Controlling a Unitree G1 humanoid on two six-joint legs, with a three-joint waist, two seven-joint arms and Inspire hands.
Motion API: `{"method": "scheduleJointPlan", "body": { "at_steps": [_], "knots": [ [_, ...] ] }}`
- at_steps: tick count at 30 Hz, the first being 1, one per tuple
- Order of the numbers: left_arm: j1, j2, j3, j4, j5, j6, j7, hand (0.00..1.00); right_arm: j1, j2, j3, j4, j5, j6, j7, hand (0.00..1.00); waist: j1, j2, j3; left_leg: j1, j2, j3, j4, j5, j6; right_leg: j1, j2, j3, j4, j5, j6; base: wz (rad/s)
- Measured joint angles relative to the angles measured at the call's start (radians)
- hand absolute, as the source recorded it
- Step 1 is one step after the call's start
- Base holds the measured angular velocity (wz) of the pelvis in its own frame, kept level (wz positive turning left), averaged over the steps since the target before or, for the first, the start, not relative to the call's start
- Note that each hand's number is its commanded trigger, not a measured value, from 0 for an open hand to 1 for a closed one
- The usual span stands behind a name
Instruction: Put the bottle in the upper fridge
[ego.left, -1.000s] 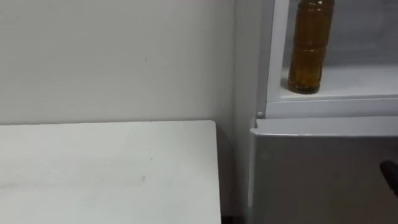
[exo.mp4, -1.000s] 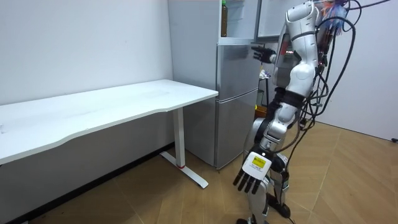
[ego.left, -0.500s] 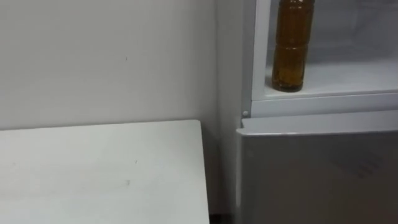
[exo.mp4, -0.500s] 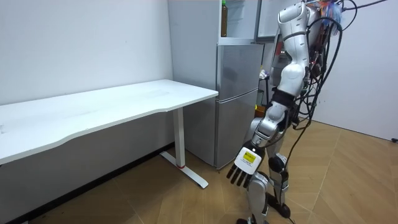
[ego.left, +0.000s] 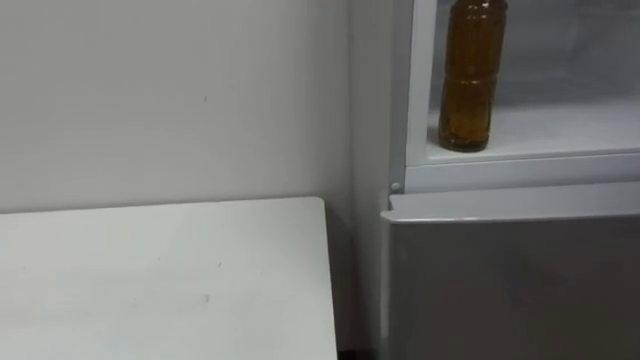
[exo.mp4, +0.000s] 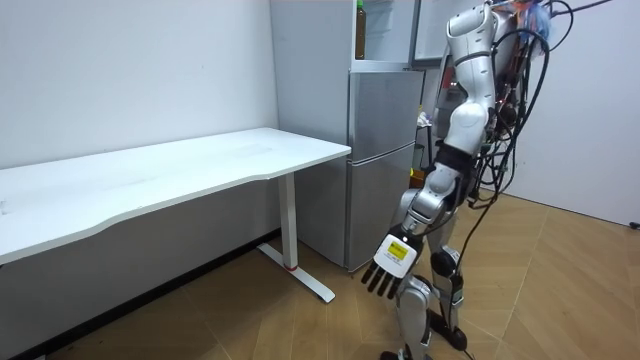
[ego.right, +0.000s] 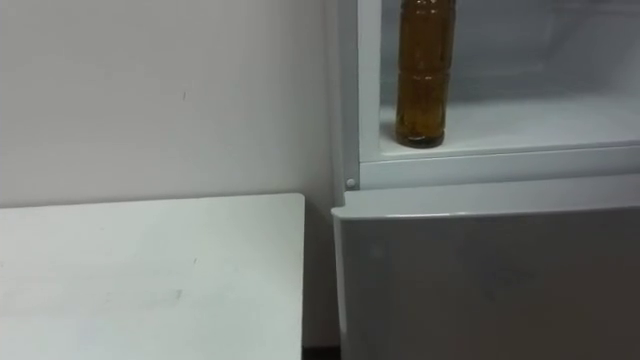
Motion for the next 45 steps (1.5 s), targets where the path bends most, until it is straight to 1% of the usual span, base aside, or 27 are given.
{"method": "scheduleJointPlan", "body": {
  "at_steps": [2, 5, 8, 9, 10, 13, 16, 19, 22, 25, 29, 32, 35, 37, 41, 43, 44, 45],
  "knots": [
    [-0.001, 0.004, -0.016, 0.009, -0.022, -0.003, 0.000, 0.00, -0.002, 0.000, 0.016, 0.068, 0.002, 0.002, 0.021, 0.00, 0.001, 0.002, 0.0005, 0.002, 0.000, 0.000, 0.000, 0.000, 0.000, 0.001, 0.000, 0.000, 0.000, -0.001, 0.000, 0.00],
    [-0.002, 0.002, -0.019, 0.023, -0.036, -0.003, 0.000, 0.00, -0.010, 0.001, 0.021, 0.145, 0.002, 0.004, 0.047, 0.00, 0.000, 0.009, 0.0002, 0.004, 0.000, 0.001, -0.004, -0.001, -0.001, 0.001, 0.000, 0.001, 0.000, -0.002, 0.001, 0.00],
    [-0.001, 0.002, -0.019, 0.024, -0.035, -0.003, 0.000, 0.00, -0.041, 0.001, 0.022, 0.255, 0.008, 0.013, 0.122, 0.00, 0.000, 0.008, -0.0003, 0.007, 0.000, 0.002, -0.004, -0.001, -0.001, 0.005, 0.000, 0.001, 0.000, -0.002, 0.000, 0.00],
    [-0.001, 0.002, -0.019, 0.024, -0.035, -0.002, 0.000, 0.00, -0.055, 0.001, 0.023, 0.291, 0.020, 0.028, 0.154, 0.00, 0.000, 0.007, -0.0007, 0.008, 0.000, 0.002, -0.003, -0.001, -0.001, 0.005, 0.000, 0.001, 0.000, -0.002, 0.000, 0.00],
    [-0.001, 0.002, -0.019, 0.024, -0.035, -0.001, 0.000, 0.00, -0.055, 0.003, 0.024, 0.301, 0.043, 0.043, 0.183, 0.00, -0.002, 0.008, -0.0006, 0.008, 0.000, 0.002, -0.002, -0.001, -0.001, 0.005, 0.000, 0.001, 0.000, -0.002, 0.000, 0.00],
    [-0.001, 0.002, -0.019, 0.024, -0.035, 0.001, 0.000, 0.00, -0.057, 0.003, 0.039, 0.320, 0.090, 0.071, 0.239, 0.00, -0.002, 0.007, -0.0006, 0.009, 0.000, 0.002, -0.002, -0.001, -0.001, 0.005, 0.000, 0.001, 0.001, -0.002, 0.000, 0.00],
    [-0.001, 0.002, -0.019, 0.024, -0.035, 0.006, 0.000, 0.00, -0.058, 0.003, 0.044, 0.324, 0.100, 0.087, 0.284, 0.00, -0.003, 0.007, -0.0003, 0.012, 0.000, 0.004, -0.002, -0.001, -0.001, 0.005, -0.001, 0.003, 0.002, -0.002, 0.000, -0.01],
    [-0.001, 0.002, -0.019, 0.020, -0.035, 0.012, 0.000, 0.00, -0.063, 0.003, 0.044, 0.325, 0.128, 0.099, 0.323, 0.00, -0.003, 0.008, 0.0006, 0.019, 0.001, 0.016, -0.002, -0.001, 0.000, 0.006, -0.001, 0.014, 0.003, -0.002, 0.000, -0.10],
    [-0.004, 0.003, -0.020, 0.017, -0.033, 0.013, 0.000, 0.00, -0.064, 0.003, 0.053, 0.315, 0.161, 0.100, 0.355, 0.00, -0.001, 0.005, 0.0013, 0.023, 0.001, 0.024, -0.003, -0.001, 0.000, 0.005, -0.001, 0.025, 0.004, -0.002, 0.001, -0.10],
    [-0.005, 0.005, -0.018, 0.019, -0.034, 0.013, 0.000, 0.00, -0.080, 0.003, 0.044, 0.312, 0.159, 0.100, 0.375, 0.00, -0.008, -0.001, 0.0019, 0.023, 0.000, 0.025, -0.003, -0.001, 0.000, 0.005, -0.001, 0.025, 0.004, -0.002, 0.001, 0.00],
    [-0.004, 0.006, -0.016, 0.021, -0.035, 0.013, -0.001, 0.00, -0.109, 0.001, 0.020, 0.309, 0.158, 0.099, 0.376, 0.00, -0.013, -0.006, 0.0027, 0.022, 0.000, 0.025, -0.003, -0.001, 0.000, 0.005, -0.001, 0.023, 0.003, -0.002, 0.001, 0.00],
    [-0.004, 0.007, -0.013, 0.021, -0.034, 0.013, -0.001, 0.00, -0.104, 0.000, 0.008, 0.251, 0.157, 0.098, 0.368, 0.00, -0.015, -0.011, 0.0025, 0.022, 0.000, 0.025, -0.003, -0.001, 0.000, 0.004, -0.002, 0.023, 0.003, -0.003, 0.001, 0.00],
    [-0.004, 0.012, -0.012, 0.020, -0.033, 0.013, -0.001, 0.00, -0.097, -0.007, 0.001, 0.181, 0.158, 0.097, 0.354, 0.00, -0.025, -0.019, 0.0032, 0.022, 0.000, 0.025, -0.003, -0.001, 0.000, 0.004, -0.002, 0.024, 0.003, -0.004, 0.001, 0.00],
    [-0.005, 0.014, -0.004, 0.020, -0.014, 0.010, 0.000, 0.00, -0.097, -0.009, -0.026, 0.146, 0.157, 0.096, 0.342, 0.00, -0.029, -0.025, 0.0031, 0.022, -0.001, 0.026, -0.003, -0.001, -0.001, 0.004, -0.002, 0.026, 0.002, -0.003, 0.001, 0.00],
    [-0.005, 0.013, 0.003, 0.019, -0.015, 0.008, 0.000, 0.00, -0.095, -0.012, -0.067, 0.119, 0.157, 0.085, 0.313, 0.00, -0.030, -0.027, 0.0037, 0.023, -0.001, 0.030, -0.004, -0.001, -0.001, 0.004, -0.002, 0.029, 0.001, -0.003, 0.001, 0.00],
    [-0.007, 0.012, 0.004, 0.019, -0.015, 0.008, 0.000, 0.00, -0.094, -0.013, -0.105, 0.044, 0.161, 0.084, 0.271, 0.00, -0.033, -0.024, 0.0055, 0.024, -0.001, 0.033, -0.008, -0.001, -0.001, 0.002, -0.002, 0.030, 0.002, -0.003, 0.001, 0.00],
    [-0.009, 0.012, 0.005, 0.019, -0.015, 0.008, 0.000, 0.00, -0.094, -0.015, -0.111, 0.026, 0.161, 0.078, 0.262, 0.00, -0.035, -0.024, 0.0056, 0.024, -0.001, 0.034, -0.009, -0.001, -0.001, 0.002, -0.002, 0.029, 0.001, -0.003, 0.002, 0.00],
    [-0.013, 0.013, 0.006, 0.019, -0.014, 0.008, 0.000, 0.00, -0.096, -0.018, -0.120, -0.001, 0.160, 0.064, 0.248, 0.00, -0.038, -0.024, 0.0054, 0.024, -0.001, 0.035, -0.009, -0.001, -0.001, 0.002, -0.002, 0.030, 0.001, -0.003, 0.002, 0.00]
  ]
}}
